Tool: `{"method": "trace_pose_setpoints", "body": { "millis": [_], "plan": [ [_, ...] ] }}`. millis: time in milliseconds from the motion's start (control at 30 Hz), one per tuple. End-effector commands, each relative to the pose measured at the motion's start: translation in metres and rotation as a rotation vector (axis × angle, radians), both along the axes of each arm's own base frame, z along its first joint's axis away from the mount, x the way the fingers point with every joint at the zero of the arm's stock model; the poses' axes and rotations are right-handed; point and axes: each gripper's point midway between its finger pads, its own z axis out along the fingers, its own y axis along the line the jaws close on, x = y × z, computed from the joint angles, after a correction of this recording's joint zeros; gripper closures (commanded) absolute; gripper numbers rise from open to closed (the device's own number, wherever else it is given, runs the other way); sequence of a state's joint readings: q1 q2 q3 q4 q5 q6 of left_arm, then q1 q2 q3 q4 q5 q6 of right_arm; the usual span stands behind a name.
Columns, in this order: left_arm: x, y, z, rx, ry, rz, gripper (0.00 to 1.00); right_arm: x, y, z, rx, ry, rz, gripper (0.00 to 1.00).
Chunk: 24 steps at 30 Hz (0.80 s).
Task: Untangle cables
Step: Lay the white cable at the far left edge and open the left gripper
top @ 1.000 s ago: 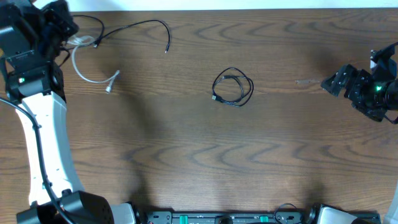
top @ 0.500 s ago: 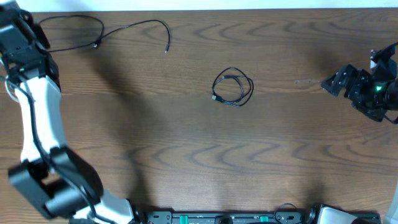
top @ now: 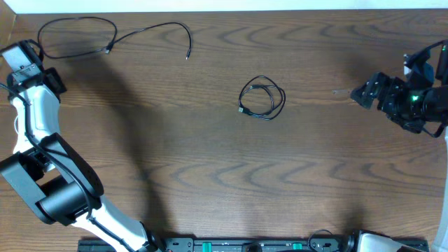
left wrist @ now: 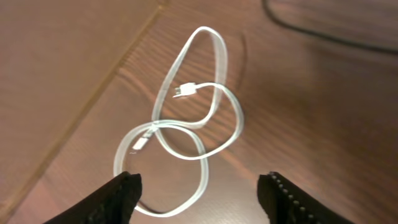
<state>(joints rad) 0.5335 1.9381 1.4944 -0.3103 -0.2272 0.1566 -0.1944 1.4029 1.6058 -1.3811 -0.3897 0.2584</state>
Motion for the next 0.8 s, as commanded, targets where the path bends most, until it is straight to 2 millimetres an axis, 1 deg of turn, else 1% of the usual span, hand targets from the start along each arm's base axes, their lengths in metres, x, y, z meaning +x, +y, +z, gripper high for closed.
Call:
{"method": "trace_pose_setpoints", "body": {
  "millis": [0, 100, 167, 267, 333, 400, 433, 500, 600, 633, 700, 767],
  "plan": [
    [0.011, -0.013, 0.007, -0.117, -0.123, 0.032, 0.32, 0.000, 0.009, -0.003, 0.001, 0.004, 0.040, 0.01],
    [0.010, -0.015, 0.015, -0.139, -0.157, 0.048, 0.31, 0.000, 0.013, -0.003, -0.011, 0.006, 0.056, 0.01],
    [0.006, -0.015, 0.017, -0.146, -0.154, 0.059, 0.32, -0.001, 0.015, -0.004, -0.028, 0.008, 0.067, 0.01],
    [-0.002, -0.019, 0.009, -0.169, -0.110, 0.064, 0.32, 0.000, 0.018, -0.005, -0.041, 0.007, 0.079, 0.01],
    [-0.011, -0.026, 0.000, -0.200, -0.060, 0.070, 0.32, 0.001, 0.021, -0.004, -0.042, 0.000, 0.088, 0.01],
    [-0.015, -0.041, -0.009, -0.270, -0.027, 0.039, 0.31, 0.003, 0.025, -0.006, -0.042, -0.005, 0.100, 0.01],
    [-0.014, -0.050, -0.013, -0.318, -0.025, 0.012, 0.32, 0.003, 0.027, -0.007, -0.043, -0.007, 0.108, 0.01],
    [-0.009, -0.076, -0.018, -0.449, -0.045, -0.057, 0.32, 0.006, 0.032, -0.013, -0.043, -0.008, 0.127, 0.01],
    [0.005, -0.120, -0.013, -0.714, -0.145, -0.116, 0.32, 0.008, 0.044, -0.031, -0.038, 0.004, 0.156, 0.01],
    [0.014, -0.149, -0.006, -0.881, -0.200, -0.138, 0.32, 0.008, 0.049, -0.044, -0.032, 0.018, 0.165, 0.01],
    [0.021, -0.182, 0.001, -1.025, -0.220, -0.180, 0.32, 0.009, 0.055, -0.059, -0.022, 0.033, 0.162, 0.01],
    [0.027, -0.216, 0.007, -1.104, -0.205, -0.258, 0.32, 0.012, 0.060, -0.073, -0.008, 0.040, 0.148, 0.01]
  ]
}}
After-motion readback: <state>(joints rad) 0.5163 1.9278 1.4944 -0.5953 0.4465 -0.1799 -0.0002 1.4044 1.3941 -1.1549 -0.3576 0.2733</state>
